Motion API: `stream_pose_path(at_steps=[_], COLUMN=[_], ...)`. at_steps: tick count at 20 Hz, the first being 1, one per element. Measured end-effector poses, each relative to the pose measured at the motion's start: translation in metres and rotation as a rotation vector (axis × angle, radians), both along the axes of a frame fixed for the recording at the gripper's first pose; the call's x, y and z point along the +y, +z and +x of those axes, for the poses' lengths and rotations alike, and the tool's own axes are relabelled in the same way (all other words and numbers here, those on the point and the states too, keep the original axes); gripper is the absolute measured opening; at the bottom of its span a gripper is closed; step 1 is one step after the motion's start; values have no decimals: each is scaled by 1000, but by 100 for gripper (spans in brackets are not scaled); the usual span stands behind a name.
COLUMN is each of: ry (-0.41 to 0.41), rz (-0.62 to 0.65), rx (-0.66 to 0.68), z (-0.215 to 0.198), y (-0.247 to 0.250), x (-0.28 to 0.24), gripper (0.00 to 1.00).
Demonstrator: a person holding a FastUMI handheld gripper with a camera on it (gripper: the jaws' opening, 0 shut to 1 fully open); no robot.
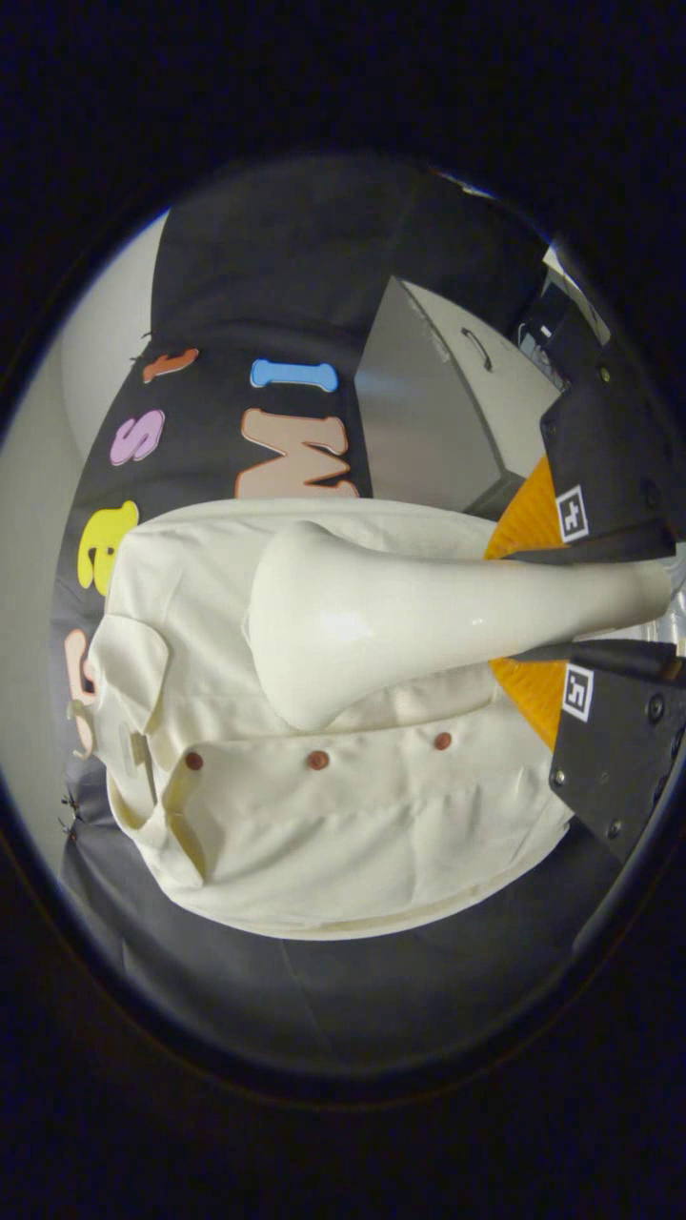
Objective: Iron the clothes twice with a garment steamer, once on the left side and once on the right side.
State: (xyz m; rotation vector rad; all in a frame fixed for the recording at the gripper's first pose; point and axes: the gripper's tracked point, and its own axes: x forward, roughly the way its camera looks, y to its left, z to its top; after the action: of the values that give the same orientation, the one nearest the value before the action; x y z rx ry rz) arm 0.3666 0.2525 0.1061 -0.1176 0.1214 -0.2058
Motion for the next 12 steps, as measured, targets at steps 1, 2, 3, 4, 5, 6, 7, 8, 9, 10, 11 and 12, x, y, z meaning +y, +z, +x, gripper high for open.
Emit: stream_pose_path(at_steps=[1, 2, 3, 4, 5, 6, 7, 8, 9, 10, 11, 12], ry=[5, 13, 21, 32, 46, 58, 63, 63, 63, 64, 66, 66], rz=[-10, -17, -16, -2, 6, 1, -7, -14, -15, -10, -8, -4], rx=[-3, -11, -19, -27, -39, -36, -33, -26, -26, -27, -31, -37], z=[5, 10, 16, 21, 26, 30, 32, 32, 32, 33, 36, 36], y=[10, 21, 31, 41, 49, 54, 55, 54, 53, 52, 50, 50], x=[-3, -5, -7, -7, -5, -5, -5, -6, -8, -8, -9, -11], gripper=[32, 32, 32, 32, 32, 32, 32, 32, 32, 32, 32, 32])
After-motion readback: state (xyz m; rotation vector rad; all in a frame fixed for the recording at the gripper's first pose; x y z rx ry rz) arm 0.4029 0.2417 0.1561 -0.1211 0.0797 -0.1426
